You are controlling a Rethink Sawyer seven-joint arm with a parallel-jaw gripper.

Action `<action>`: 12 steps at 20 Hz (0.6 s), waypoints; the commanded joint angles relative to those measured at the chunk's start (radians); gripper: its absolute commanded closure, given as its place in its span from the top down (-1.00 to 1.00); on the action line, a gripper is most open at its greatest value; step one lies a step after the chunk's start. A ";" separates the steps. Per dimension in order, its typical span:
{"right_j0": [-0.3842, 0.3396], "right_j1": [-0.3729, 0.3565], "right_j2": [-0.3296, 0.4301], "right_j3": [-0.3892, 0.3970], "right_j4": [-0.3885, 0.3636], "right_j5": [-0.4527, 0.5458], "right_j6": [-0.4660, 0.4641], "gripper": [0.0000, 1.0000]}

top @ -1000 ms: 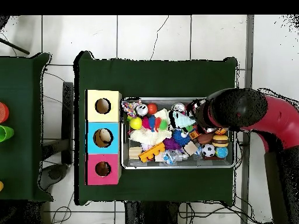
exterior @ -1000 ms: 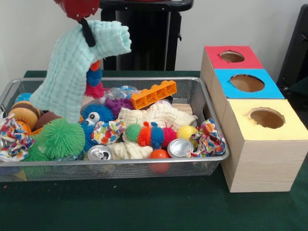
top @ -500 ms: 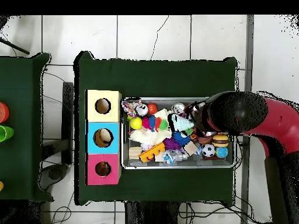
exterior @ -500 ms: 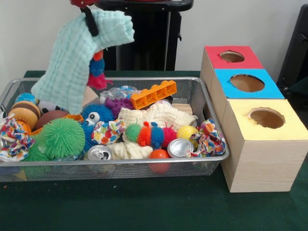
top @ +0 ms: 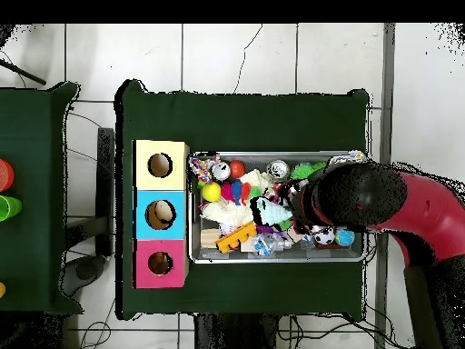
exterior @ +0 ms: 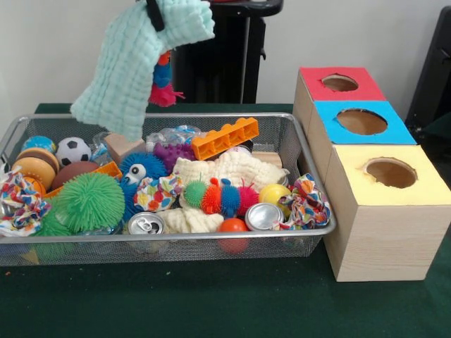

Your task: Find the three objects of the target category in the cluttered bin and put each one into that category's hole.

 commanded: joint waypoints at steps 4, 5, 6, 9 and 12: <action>-0.008 -0.070 0.065 0.227 0.041 -0.108 0.093 -1.00; -0.008 -0.077 0.066 0.245 0.045 -0.120 0.094 -1.00; -0.007 -0.085 0.068 0.257 0.049 -0.124 0.095 -1.00; -0.009 -0.081 0.072 0.236 0.046 -0.090 0.077 -1.00; -0.002 -0.082 0.061 0.219 0.004 -0.076 0.076 -1.00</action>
